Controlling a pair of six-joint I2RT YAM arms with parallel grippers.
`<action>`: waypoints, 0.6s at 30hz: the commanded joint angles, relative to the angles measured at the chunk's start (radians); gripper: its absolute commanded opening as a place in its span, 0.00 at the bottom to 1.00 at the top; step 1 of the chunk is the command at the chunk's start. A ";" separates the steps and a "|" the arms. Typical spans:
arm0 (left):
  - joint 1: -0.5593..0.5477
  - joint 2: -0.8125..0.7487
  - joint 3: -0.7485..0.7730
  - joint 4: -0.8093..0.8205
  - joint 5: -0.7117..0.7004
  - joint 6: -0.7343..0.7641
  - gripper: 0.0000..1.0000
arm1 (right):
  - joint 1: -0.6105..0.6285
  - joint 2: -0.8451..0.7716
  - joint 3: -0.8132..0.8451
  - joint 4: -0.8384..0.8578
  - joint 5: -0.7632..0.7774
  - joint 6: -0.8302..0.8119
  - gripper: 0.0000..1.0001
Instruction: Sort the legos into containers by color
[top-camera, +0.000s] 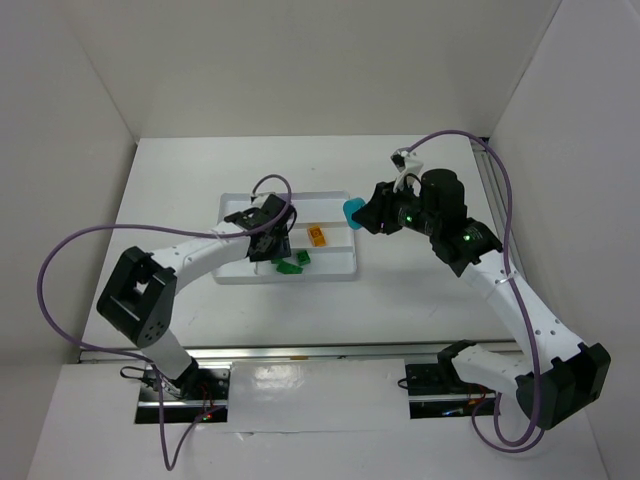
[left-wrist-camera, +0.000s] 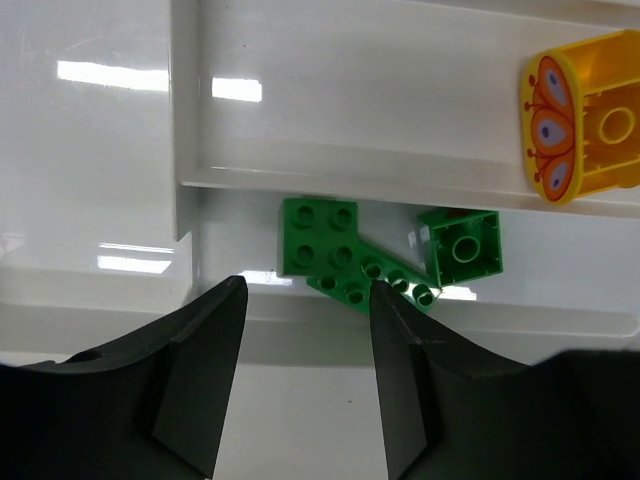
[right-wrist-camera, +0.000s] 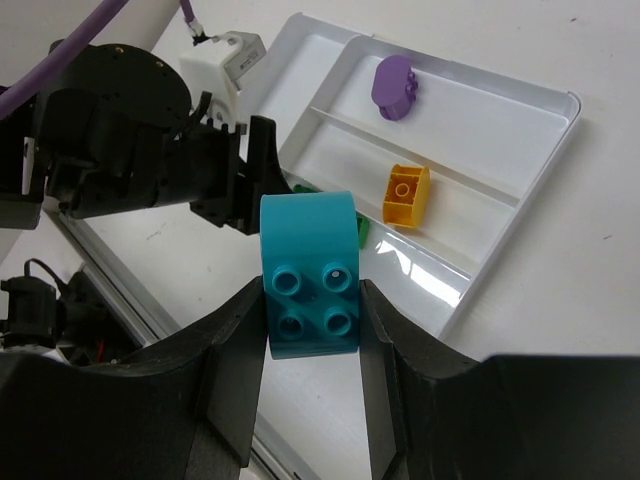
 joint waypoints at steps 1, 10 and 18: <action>0.002 -0.030 -0.014 0.003 -0.025 -0.028 0.65 | -0.006 -0.015 0.016 0.015 0.004 -0.014 0.25; 0.002 -0.169 0.134 -0.159 -0.137 0.002 0.65 | -0.006 0.049 0.016 0.053 -0.050 -0.005 0.25; 0.177 -0.309 0.440 -0.276 -0.075 0.143 1.00 | 0.218 0.351 0.130 0.252 -0.052 0.035 0.25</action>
